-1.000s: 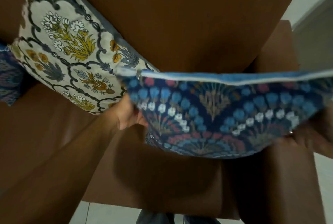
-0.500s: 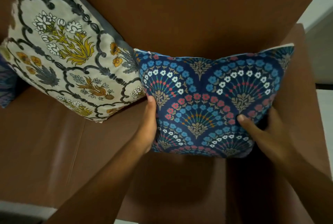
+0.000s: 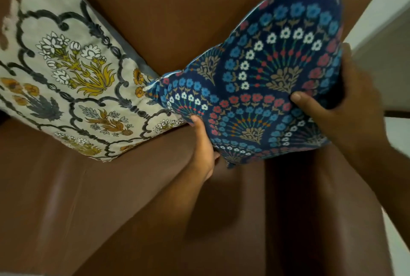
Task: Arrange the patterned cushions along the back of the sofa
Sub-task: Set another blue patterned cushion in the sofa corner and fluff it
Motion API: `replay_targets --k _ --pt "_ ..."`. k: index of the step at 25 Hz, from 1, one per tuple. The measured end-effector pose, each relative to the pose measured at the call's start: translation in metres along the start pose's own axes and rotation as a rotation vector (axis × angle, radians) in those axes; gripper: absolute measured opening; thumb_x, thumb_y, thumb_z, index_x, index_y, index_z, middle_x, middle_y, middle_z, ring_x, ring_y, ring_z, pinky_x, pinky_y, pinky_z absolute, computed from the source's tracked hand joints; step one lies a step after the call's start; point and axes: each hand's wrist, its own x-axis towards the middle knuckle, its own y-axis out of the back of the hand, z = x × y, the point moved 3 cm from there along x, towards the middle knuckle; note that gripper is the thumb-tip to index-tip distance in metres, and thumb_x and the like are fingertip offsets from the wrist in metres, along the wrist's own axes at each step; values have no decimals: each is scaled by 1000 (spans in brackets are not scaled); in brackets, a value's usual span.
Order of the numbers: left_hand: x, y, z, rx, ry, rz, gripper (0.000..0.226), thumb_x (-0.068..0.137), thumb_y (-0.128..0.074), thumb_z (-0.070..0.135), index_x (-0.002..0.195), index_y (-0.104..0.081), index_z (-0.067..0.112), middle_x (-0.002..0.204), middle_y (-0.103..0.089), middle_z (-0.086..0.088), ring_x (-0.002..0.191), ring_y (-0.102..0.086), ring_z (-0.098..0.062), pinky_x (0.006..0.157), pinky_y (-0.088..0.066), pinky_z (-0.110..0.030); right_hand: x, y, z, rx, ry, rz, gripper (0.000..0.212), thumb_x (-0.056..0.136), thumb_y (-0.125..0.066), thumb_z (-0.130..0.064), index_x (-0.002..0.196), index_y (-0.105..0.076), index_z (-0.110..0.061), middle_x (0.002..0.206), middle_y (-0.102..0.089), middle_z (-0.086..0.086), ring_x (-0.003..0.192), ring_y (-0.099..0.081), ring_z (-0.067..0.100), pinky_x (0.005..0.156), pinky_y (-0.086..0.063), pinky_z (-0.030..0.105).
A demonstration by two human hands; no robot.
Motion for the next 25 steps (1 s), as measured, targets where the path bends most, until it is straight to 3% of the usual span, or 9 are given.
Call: replay_targets --k 5,7,9,12,15,17,18,22,25 --pt "-9 15 -9 17 -65 160 96 71 -17 85 148 -40 33 148 -52 7 137 -47 -18 109 -38 -46 -44 -7 3 -122 -85 84 98 86 -67 -66 165 -24 -28 166 -37 8 152 -36 27 123 -35 49" --pt "-27 28 -10 105 -114 258 82 80 -29 76 145 -42 29 145 -56 -1 134 -52 -21 106 -42 -42 -86 -18 -4 -121 -93 164 93 87 -64 -61 163 -27 -22 168 -32 15 153 -31 28 126 -20 31" --pt "-55 40 3 263 -268 318 46 94 -54 51 132 -52 26 127 -67 -4 116 -63 -17 97 -49 -29 -133 -36 -10 -69 -118 147 89 89 -61 -55 163 -26 -19 169 -29 17 155 -29 27 123 -13 20" --pt "-84 54 57 477 -640 285 17 99 -62 18 110 -63 31 101 -72 13 95 -67 -3 82 -53 -18 -189 -86 -10 289 -357 0 82 91 -69 -49 160 -29 -31 168 -35 1 154 -36 17 126 -25 33" --pt "-66 49 134 747 -910 90 22 99 -59 30 121 -59 31 116 -67 14 109 -64 -3 91 -50 -19 -205 -143 -18 845 -898 -52 64 88 -70 -47 147 -45 -38 137 -72 -14 117 -70 -1 100 -56 31" --pt "-30 37 177 945 -849 -4 49 96 -57 52 138 -48 28 134 -58 9 121 -57 -1 94 -46 -15 -195 -172 -26 1166 -1203 -26 55 84 -59 -66 127 -62 -31 97 -83 -11 84 -80 8 75 -60 34" --pt "-11 25 192 1012 -753 -84 63 92 -53 66 142 -44 28 138 -55 10 121 -56 2 91 -46 -15 -184 -183 -29 1339 -1278 22 57 82 -52 -77 113 -64 -31 92 -80 -2 83 -79 19 73 -58 39" --pt "27 -19 197 1153 -564 -437 80 85 -38 83 140 -45 26 111 -63 21 85 -62 19 62 -51 -7 -136 -195 -33 1748 -1234 377 71 84 -31 -92 117 -63 -37 120 -64 2 119 -63 38 85 -61 55" --pt "26 -26 183 1077 -658 -425 67 89 -40 79 136 -45 32 104 -60 27 82 -58 24 61 -48 -6 -112 -196 -38 1781 -1247 491 92 80 -32 -95 138 -61 -30 147 -60 7 125 -61 37 83 -60 55"
